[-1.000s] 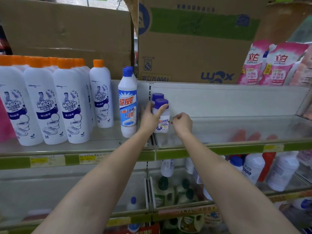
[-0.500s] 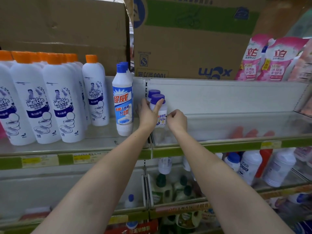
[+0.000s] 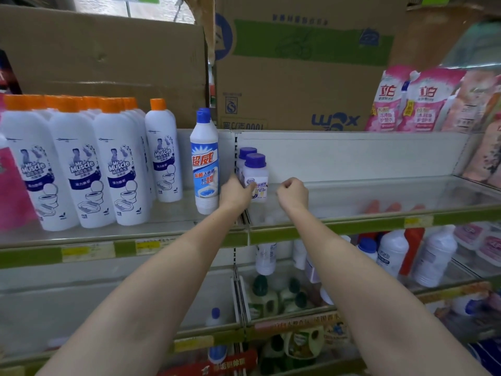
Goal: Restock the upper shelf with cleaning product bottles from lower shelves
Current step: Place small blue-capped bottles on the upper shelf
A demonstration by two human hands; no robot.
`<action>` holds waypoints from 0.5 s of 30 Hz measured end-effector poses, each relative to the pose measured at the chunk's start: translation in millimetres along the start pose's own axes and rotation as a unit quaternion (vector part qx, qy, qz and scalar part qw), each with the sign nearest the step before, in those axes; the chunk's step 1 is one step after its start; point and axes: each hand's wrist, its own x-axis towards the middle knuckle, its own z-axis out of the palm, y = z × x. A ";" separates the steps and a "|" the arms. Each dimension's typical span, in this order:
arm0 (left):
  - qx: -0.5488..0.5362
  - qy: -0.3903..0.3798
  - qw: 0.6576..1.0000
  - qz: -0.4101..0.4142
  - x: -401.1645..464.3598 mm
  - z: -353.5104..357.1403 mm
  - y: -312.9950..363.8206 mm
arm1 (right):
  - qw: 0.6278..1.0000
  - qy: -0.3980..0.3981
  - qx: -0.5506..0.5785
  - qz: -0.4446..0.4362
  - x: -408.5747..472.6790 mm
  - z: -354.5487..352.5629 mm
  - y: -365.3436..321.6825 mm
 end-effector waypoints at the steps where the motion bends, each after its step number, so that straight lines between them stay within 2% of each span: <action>1: 0.015 -0.011 1.000 0.004 -2.9 -1.9 -1.9 | 1.000 0.003 0.002 0.000 -3.2 -3.3 0.8; 10: 0.074 -0.070 0.992 0.072 -47.0 -1.0 16.3 | 0.996 0.063 0.053 -0.022 -38.6 -33.4 19.5; 15: 0.206 -0.120 0.959 0.153 -81.9 6.7 27.1 | 0.995 0.076 0.055 -0.021 -60.9 -48.2 31.6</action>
